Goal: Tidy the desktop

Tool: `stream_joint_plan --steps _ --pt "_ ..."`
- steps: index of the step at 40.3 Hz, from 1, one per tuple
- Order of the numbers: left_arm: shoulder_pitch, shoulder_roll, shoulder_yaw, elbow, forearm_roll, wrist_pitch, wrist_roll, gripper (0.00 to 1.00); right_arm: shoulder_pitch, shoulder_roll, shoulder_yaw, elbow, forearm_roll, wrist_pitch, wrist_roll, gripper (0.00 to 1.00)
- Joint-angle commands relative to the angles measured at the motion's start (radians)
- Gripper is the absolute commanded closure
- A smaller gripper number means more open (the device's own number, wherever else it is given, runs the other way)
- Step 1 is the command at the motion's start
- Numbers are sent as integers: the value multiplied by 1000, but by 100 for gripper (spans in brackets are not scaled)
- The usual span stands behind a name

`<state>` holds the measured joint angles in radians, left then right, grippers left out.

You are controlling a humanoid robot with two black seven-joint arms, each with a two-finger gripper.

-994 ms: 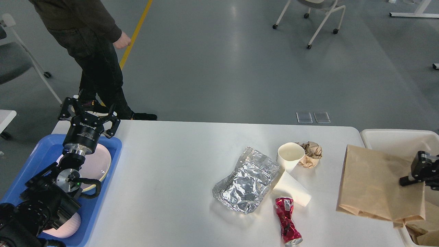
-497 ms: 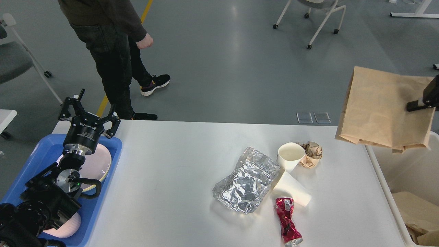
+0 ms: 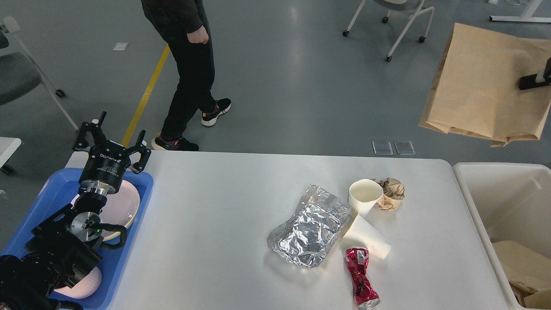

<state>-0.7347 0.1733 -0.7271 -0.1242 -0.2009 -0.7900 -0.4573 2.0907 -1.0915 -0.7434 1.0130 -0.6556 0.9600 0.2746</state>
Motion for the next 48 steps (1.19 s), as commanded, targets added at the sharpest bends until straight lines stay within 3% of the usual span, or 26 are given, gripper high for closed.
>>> stream_joint_plan --steps 1,13,23,31,36,48 --pt "0 0 0 0 0 0 -1 4 0 2 4 -5 8 0 0 100" --pt "0 0 0 0 0 0 0 4 -4 4 4 -102 -1 0 -21 100" --pt "0 0 0 0 0 0 0 4 -76 -1 -31 -185 1 0 -184 100" --pt "0 0 0 0 0 0 0 4 -201 30 -94 -278 7 0 -190 100" --pt "0 0 0 0 0 0 0 4 -314 64 -111 -372 16 -132 -190 100" --pt "0 0 0 0 0 0 0 4 -576 159 -108 -556 17 -300 -189 100"
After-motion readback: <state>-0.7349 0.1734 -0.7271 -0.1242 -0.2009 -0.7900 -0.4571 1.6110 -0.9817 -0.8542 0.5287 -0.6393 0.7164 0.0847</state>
